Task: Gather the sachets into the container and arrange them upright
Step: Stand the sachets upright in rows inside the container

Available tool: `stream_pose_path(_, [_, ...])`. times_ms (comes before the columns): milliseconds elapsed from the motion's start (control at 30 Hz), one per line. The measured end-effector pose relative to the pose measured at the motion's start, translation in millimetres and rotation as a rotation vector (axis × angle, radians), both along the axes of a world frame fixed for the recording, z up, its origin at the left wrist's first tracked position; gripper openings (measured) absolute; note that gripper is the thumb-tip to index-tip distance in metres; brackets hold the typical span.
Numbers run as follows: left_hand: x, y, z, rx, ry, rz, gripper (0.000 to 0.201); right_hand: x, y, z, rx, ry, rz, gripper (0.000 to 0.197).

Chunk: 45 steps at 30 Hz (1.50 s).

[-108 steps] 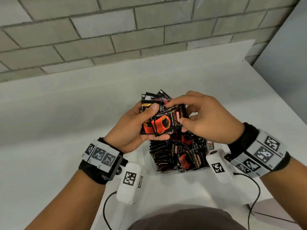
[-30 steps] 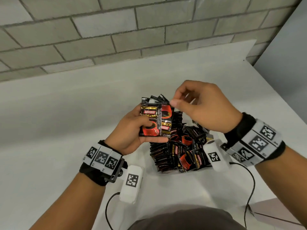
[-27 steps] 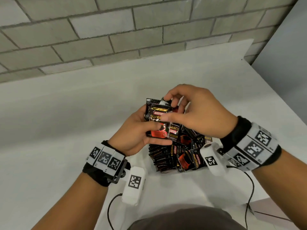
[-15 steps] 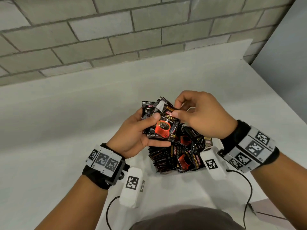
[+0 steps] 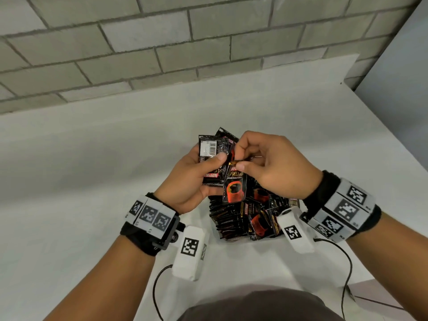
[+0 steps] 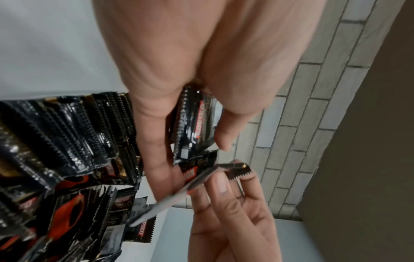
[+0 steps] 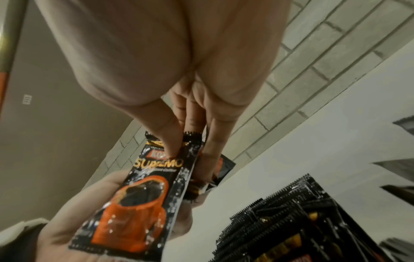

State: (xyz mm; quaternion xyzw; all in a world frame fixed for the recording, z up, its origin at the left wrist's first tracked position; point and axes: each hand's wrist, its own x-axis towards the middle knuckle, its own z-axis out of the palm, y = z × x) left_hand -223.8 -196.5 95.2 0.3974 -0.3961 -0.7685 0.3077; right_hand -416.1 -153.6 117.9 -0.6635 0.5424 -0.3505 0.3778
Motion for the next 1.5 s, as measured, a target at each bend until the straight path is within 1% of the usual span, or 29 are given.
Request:
stream_pose_path(200, [3.2, 2.1, -1.4, 0.005, 0.023, 0.020, 0.045, -1.1, 6.1, 1.4, -0.042, -0.075, 0.056, 0.018])
stream_pose_path(333, [2.2, 6.4, -2.6, -0.048, 0.020, -0.012, 0.035, 0.2, 9.9, 3.6, -0.091, 0.010, 0.107, 0.017])
stream_pose_path(400, [1.9, 5.8, -3.4, -0.048, 0.010, 0.002, 0.031, 0.9, 10.4, 5.9, -0.096, -0.014, 0.108, 0.015])
stream_pose_path(433, [2.8, 4.7, -3.3, -0.043, 0.007, 0.014, 0.032, 0.9, 9.6, 7.3, -0.089, -0.039, 0.100, 0.015])
stream_pose_path(500, [6.3, 1.3, -2.1, -0.046, -0.006, 0.031, 0.039, -1.6, 6.5, 9.5, -0.084, -0.068, 0.030, 0.014])
stream_pose_path(567, [13.3, -4.0, -1.3, -0.061, -0.024, 0.070, 0.047, -10.5, -0.5, 8.2, -0.091, -0.054, -0.113, 0.015])
stream_pose_path(633, [22.9, -10.1, -1.4, -0.061, -0.036, 0.142, 0.052, -25.5, -8.6, 5.1, -0.077, -0.007, -0.231, 0.017])
stream_pose_path(700, [31.4, -14.1, -1.0, -0.043, -0.039, 0.185, 0.051, -39.2, -14.9, 1.1, -0.007, 0.095, -0.252, 0.019])
stream_pose_path(767, [36.5, -15.0, -0.8, -0.033, -0.056, 0.188, 0.050, -44.4, -17.4, -5.5, 0.073, 0.247, -0.201, 0.016])
stream_pose_path(800, [37.6, -14.5, -1.1, -0.038, -0.070, 0.182, 0.050, -43.3, -17.4, -9.5, 0.096, 0.294, -0.171, 0.014])
stream_pose_path(867, [37.2, -13.2, -2.5, -0.045, -0.088, 0.167, 0.049, -37.9, -16.8, -19.9, 0.116, 0.323, -0.122, 0.015])
stream_pose_path(1000, [34.4, -10.9, -6.8, -0.033, -0.103, 0.141, 0.040, -28.5, -16.8, -40.4, 0.038, 0.455, -0.044, 0.020])
stream_pose_path(1100, [34.7, -10.0, -9.1, -0.037, -0.128, 0.122, 0.045, -23.0, -14.7, -46.0, -0.018, 0.511, 0.024, 0.020])
stream_pose_path(1233, [38.0, -10.3, -9.4, -0.038, -0.127, 0.122, 0.048, -22.9, -15.7, -42.5, -0.076, 0.573, 0.051, 0.017])
stream_pose_path(1333, [39.1, -11.3, -9.0, -0.044, -0.121, 0.121, 0.044, -18.9, -15.9, -41.9, -0.012, 0.678, 0.140, 0.019])
stream_pose_path(1400, [38.1, -11.1, -8.5, -0.049, -0.120, 0.116, 0.043, -14.0, -14.2, -44.4, 0.033, 0.760, 0.194, 0.014])
stream_pose_path(1433, [37.3, -11.0, -8.2, -0.050, -0.120, 0.112, 0.043, -12.4, -14.7, -45.2, 0.056, 0.776, 0.206, 0.013])
stream_pose_path(1500, [35.7, -10.0, -7.2, -0.048, -0.120, 0.104, 0.041, -11.9, -19.0, -44.0, 0.117, 0.740, 0.192, 0.015])
